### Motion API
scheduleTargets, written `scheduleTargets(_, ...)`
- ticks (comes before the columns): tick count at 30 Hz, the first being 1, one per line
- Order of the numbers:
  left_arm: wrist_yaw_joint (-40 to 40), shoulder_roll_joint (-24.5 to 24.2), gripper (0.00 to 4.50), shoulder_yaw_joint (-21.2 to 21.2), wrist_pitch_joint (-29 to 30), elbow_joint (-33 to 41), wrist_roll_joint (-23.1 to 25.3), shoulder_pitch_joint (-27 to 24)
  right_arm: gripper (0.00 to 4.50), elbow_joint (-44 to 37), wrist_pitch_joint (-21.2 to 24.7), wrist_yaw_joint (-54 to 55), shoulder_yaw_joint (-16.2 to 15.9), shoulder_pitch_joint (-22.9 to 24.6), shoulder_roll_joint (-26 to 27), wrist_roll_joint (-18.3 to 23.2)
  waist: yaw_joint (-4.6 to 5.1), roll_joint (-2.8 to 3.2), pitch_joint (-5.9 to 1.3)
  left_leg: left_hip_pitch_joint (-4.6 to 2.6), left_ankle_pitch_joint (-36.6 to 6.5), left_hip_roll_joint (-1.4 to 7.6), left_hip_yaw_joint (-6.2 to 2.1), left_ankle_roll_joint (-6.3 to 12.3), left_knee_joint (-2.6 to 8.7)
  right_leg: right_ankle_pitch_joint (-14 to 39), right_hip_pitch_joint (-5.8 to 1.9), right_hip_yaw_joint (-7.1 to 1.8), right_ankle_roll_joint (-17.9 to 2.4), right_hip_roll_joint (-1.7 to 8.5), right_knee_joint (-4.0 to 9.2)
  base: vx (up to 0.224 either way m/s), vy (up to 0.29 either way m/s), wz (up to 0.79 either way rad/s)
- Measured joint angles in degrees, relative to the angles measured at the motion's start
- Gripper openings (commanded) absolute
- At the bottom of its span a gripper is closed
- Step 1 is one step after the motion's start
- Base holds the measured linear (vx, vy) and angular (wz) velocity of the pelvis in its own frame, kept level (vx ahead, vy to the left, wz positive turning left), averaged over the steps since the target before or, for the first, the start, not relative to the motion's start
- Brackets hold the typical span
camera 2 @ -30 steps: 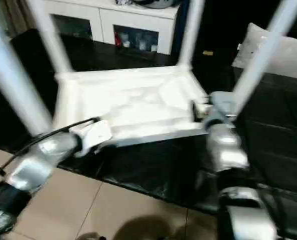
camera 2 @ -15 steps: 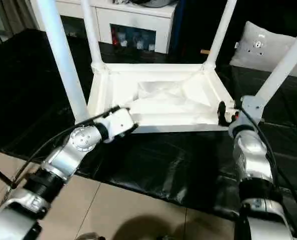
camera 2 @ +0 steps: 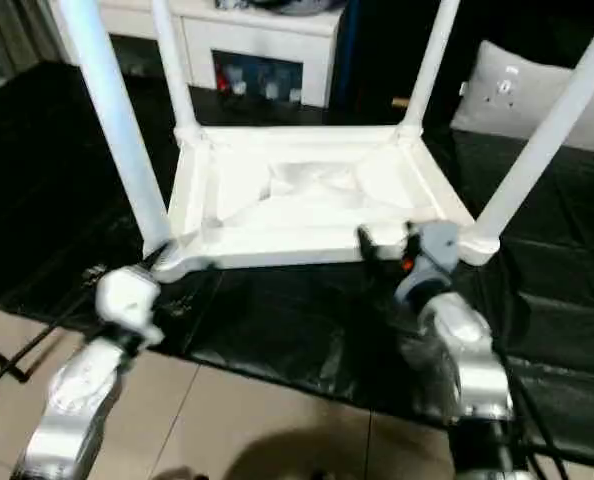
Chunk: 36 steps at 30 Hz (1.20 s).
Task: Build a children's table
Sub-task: Rotate table base
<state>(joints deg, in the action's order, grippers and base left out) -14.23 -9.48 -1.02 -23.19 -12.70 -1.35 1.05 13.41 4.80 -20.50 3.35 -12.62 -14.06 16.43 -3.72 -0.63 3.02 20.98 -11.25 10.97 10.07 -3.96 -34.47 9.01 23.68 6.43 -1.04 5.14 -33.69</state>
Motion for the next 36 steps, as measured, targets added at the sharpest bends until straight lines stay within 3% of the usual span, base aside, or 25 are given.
scheduleTargets(6, 6.28, 1.85, 4.40, 3.59, -5.49, -1.52, 0.18, -0.81, 4.50, -1.80, 4.02, -1.10, -4.04, 1.45, 0.56, -1.14, 0.44, -0.05, 0.00, 0.02, 0.00, -0.01, -0.04, 0.01, 0.02, -0.08, -0.28, 0.02, 0.13, -0.03, 0.52, 0.000, 0.000, 0.00)
scheduleTargets(10, 5.84, 1.91, 4.40, 3.89, -5.93, -5.89, -0.16, 1.39, 4.50, -2.18, 7.00, 0.31, -4.78, 1.76, 0.69, -2.12, 0.38, -0.29, -0.06, -0.02, -0.01, -0.03, -0.08, 0.02, 0.01, -0.10, -0.32, 0.02, 0.17, -0.03, 0.60, 0.000, 0.000, 0.00)
scheduleTargets(18, 3.77, -1.39, 4.40, 5.76, -5.01, -16.52, -1.89, 13.35, 4.50, 0.26, 13.92, 3.83, -5.12, 0.60, 1.40, -3.87, 0.39, -0.28, -0.09, -0.04, 0.00, -0.03, -0.10, 0.01, 0.05, -0.31, -0.27, -0.04, 0.20, -0.08, 0.51, 0.000, 0.000, 0.00)
scheduleTargets(23, 0.81, -2.87, 4.40, 6.74, -3.99, -20.88, -3.64, 19.99, 4.50, 3.55, 15.13, 4.50, -5.08, -1.78, 1.76, -4.88, 0.54, -0.22, -0.12, -0.05, 0.00, -0.03, -0.07, 0.01, 0.07, -0.36, -0.23, -0.10, 0.16, -0.10, 0.46, 0.000, 0.000, 0.00)
scheduleTargets(29, -11.80, -3.19, 4.40, 6.05, 1.70, -23.35, -9.95, 23.20, 4.50, 10.11, 14.71, 5.09, -4.80, -6.36, 3.12, -5.36, 0.40, -0.21, -0.12, -0.13, 0.00, -0.04, -0.01, 0.01, 0.07, -0.58, -0.26, -0.16, -0.21, -0.09, 0.45, 0.000, 0.000, 0.00)
scheduleTargets(33, -26.32, -4.91, 4.40, 2.75, 11.14, -14.64, -18.09, 18.51, 4.50, 16.82, 12.12, 5.28, -3.17, -10.06, 3.48, -5.41, 0.34, -0.24, -0.14, -0.30, -0.01, -0.03, 0.13, 0.01, 0.07, -0.60, -0.31, -0.24, -0.26, -0.06, 0.41, 0.000, 0.000, 0.00)
scheduleTargets(36, -33.48, -6.48, 4.40, -1.83, 15.65, -8.04, -20.68, 14.94, 4.50, 19.97, 11.05, 4.76, -2.76, -11.62, 3.78, -5.66, 0.43, -0.28, -0.15, -0.66, -0.01, -0.07, 0.41, 0.02, 0.08, -0.44, -0.47, -0.55, 0.02, -0.06, 0.40, 0.000, 0.000, 0.00)
